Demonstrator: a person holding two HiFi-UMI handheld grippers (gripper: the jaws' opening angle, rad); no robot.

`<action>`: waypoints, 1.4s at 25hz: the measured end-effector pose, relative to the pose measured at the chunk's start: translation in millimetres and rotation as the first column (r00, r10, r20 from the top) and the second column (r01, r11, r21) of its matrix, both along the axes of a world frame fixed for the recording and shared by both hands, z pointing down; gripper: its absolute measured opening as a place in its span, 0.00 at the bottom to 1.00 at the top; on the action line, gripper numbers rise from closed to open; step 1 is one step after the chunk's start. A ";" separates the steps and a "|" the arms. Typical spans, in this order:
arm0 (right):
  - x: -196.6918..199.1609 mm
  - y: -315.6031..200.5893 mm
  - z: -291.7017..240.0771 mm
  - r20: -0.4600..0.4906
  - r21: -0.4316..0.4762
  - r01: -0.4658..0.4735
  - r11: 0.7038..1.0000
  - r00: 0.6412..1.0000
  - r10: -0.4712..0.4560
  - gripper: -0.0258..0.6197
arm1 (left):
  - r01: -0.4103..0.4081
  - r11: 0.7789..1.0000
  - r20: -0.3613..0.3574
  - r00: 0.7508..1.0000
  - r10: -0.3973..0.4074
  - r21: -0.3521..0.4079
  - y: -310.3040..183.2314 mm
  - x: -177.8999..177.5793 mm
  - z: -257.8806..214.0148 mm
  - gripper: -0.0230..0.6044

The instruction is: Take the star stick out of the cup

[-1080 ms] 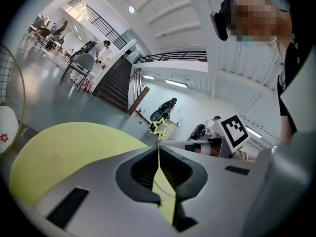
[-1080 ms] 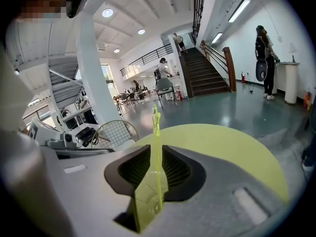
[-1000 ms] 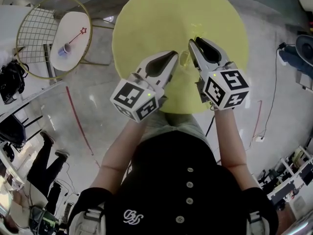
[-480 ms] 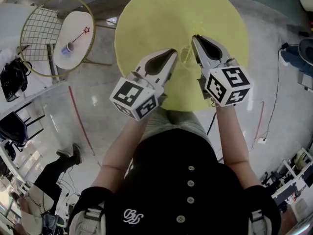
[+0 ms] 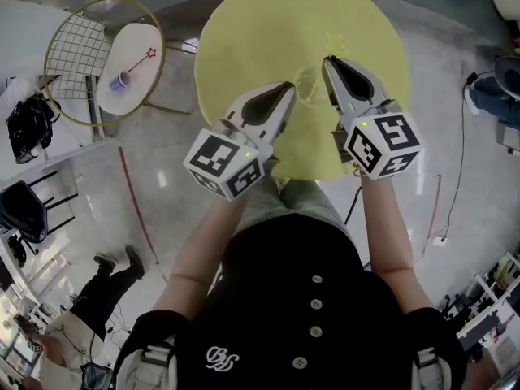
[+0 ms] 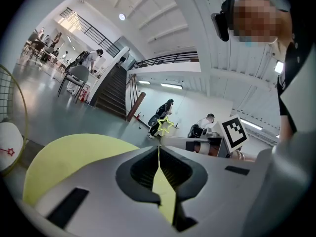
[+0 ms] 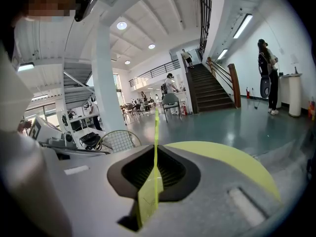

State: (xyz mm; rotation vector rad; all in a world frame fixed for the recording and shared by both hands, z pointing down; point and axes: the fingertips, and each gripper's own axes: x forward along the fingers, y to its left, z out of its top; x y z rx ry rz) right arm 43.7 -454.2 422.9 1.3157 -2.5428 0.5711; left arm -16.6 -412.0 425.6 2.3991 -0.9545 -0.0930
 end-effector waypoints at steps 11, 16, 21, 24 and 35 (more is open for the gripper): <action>26.0 34.0 -62.7 0.059 0.174 -0.015 0.985 0.998 0.005 0.07 | 0.008 0.997 0.012 1.000 -0.009 0.080 40.3 20.3 -38.3 0.07; 38.8 48.6 -96.4 0.080 0.259 -0.039 0.965 0.997 0.019 0.07 | 0.008 0.991 0.012 1.000 -0.010 0.131 57.2 27.6 -61.0 0.07; 44.9 65.6 -119.3 0.111 0.313 -0.054 0.948 0.994 0.020 0.07 | 0.015 0.987 0.008 1.000 -0.017 0.161 75.8 31.2 -74.3 0.07; 54.0 83.8 -132.2 0.134 0.342 -0.062 0.938 0.991 0.016 0.07 | 0.016 0.983 0.014 1.000 -0.019 0.181 92.3 37.2 -81.5 0.07; 69.0 139.4 -150.2 0.165 0.385 -0.080 0.919 0.986 0.017 0.07 | 0.017 0.972 0.019 1.000 -0.022 0.233 138.5 38.8 -101.8 0.07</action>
